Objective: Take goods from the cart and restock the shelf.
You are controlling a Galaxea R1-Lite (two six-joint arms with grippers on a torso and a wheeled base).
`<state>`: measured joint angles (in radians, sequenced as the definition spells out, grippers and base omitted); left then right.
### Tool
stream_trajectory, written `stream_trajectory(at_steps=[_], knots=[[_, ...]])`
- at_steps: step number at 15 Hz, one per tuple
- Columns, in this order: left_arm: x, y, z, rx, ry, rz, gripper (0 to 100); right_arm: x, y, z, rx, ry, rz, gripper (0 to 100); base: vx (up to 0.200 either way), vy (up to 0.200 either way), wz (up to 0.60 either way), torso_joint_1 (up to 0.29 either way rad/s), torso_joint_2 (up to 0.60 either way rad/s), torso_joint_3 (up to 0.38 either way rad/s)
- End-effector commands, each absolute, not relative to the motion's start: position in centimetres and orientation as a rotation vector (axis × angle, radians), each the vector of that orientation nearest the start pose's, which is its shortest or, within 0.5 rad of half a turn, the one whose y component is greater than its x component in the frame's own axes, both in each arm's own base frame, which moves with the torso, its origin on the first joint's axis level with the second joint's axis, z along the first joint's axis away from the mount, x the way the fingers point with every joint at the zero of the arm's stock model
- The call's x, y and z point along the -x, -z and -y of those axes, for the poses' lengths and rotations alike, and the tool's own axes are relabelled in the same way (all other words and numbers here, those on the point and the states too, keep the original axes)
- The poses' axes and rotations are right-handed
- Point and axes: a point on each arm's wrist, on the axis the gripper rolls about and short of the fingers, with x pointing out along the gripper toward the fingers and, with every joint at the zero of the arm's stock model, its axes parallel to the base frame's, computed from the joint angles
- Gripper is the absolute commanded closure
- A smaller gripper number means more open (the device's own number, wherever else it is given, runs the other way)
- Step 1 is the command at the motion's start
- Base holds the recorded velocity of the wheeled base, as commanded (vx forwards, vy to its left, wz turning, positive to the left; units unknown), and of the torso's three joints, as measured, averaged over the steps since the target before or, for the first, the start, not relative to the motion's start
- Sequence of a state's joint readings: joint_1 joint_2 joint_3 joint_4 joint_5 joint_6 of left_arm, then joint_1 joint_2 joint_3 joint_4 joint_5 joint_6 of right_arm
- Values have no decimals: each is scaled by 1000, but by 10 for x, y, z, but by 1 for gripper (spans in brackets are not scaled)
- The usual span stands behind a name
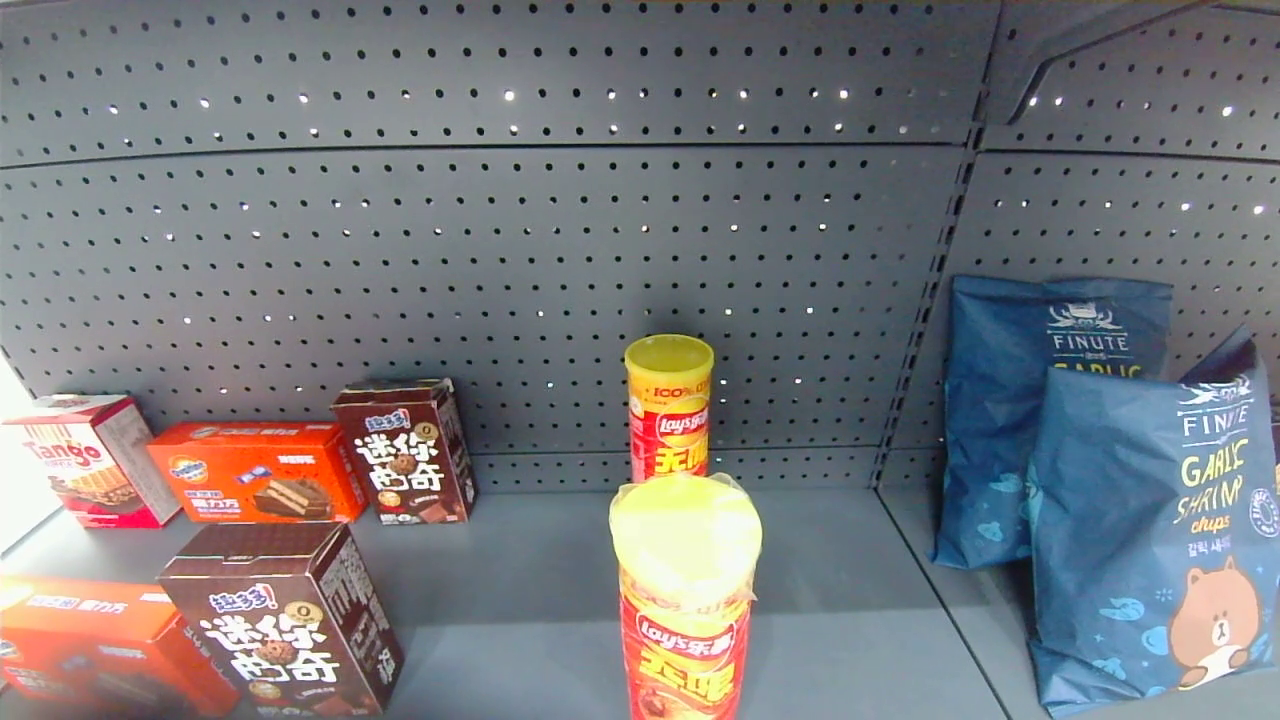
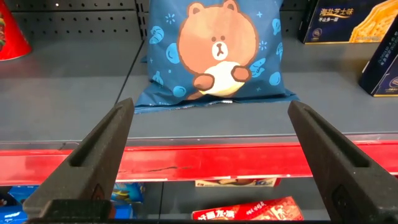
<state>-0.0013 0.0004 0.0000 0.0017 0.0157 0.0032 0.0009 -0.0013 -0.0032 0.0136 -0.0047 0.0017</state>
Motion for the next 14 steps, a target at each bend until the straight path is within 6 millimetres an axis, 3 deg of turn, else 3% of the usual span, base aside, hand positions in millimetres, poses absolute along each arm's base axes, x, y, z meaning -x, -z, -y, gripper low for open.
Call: stream_trajectory(at_steps=[1,14], knots=[[23,-75,0,-3,-15,-2,0,23,-75,0,-2,3,-11,0,0,0,0,0,0,0],[23,-75,0,-5,-14,-2,0,23,-75,0,-2,2,-11,0,0,0,0,0,0,0]])
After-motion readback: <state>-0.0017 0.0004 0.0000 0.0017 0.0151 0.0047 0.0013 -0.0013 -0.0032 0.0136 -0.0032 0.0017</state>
